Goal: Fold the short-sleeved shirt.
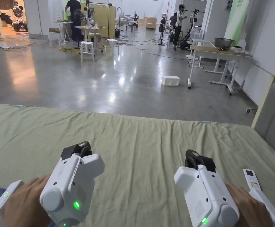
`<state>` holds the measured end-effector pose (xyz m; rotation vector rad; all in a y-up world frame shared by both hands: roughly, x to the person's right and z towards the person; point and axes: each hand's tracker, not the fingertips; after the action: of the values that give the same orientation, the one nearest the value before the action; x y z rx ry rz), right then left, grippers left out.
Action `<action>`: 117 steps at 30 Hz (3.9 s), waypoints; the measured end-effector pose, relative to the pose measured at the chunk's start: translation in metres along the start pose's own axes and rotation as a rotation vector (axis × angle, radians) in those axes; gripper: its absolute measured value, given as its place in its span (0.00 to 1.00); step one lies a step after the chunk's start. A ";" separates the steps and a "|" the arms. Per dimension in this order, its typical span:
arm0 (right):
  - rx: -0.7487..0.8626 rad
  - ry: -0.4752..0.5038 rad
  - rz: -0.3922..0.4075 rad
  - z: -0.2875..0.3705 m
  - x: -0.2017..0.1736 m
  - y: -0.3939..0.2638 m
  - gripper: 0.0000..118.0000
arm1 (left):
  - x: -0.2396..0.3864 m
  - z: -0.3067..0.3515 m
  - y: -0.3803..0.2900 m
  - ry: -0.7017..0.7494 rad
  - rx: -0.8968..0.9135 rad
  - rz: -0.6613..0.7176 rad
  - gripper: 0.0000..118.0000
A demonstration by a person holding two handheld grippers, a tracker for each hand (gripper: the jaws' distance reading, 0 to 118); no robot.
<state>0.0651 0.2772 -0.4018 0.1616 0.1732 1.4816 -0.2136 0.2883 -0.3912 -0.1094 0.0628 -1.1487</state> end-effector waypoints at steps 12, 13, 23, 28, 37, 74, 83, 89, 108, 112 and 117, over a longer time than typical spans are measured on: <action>-0.246 -0.117 -1.483 0.002 0.045 -0.043 0.00 | -0.040 -0.002 -0.027 -0.034 -0.005 1.216 0.03; -0.272 -0.158 -1.516 0.008 0.043 -0.036 0.00 | -0.041 -0.001 -0.027 -0.022 -0.001 1.268 0.03; -0.204 -0.137 -1.412 0.012 0.042 -0.012 0.00 | -0.045 0.009 -0.024 -0.072 -0.027 1.073 0.03; -0.189 -0.062 -1.438 0.008 0.033 0.002 0.00 | -0.044 0.017 -0.061 -0.135 -0.196 1.102 0.03; -0.160 0.037 -1.403 -0.005 0.005 0.032 0.00 | -0.034 0.037 -0.218 -0.294 -0.671 1.186 0.03; -0.212 0.188 -1.353 0.008 -0.041 0.036 0.00 | 0.062 0.045 -0.287 -0.303 -0.755 1.173 0.06; -0.205 0.144 -1.392 0.017 -0.033 0.028 0.00 | -0.010 0.033 -0.234 -0.196 -0.495 1.217 0.06; -0.202 0.094 -1.406 0.025 -0.016 0.011 0.00 | -0.069 0.011 -0.161 -0.221 -0.293 1.231 0.06; -0.295 -0.126 -1.413 0.081 0.023 -0.085 0.00 | -0.004 -0.050 0.112 -0.693 0.028 1.189 0.06; -0.342 -0.154 -1.411 0.094 0.019 -0.105 0.00 | 0.061 -0.042 0.135 -0.842 -0.036 1.153 0.06; -0.383 -0.160 -1.423 0.101 0.012 -0.118 0.00 | 0.126 -0.016 0.145 -0.975 -0.087 1.082 0.06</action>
<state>0.2020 0.2792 -0.3288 -0.1511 -0.1310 0.0616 -0.0325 0.2315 -0.4234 -0.6178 -0.6276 0.0691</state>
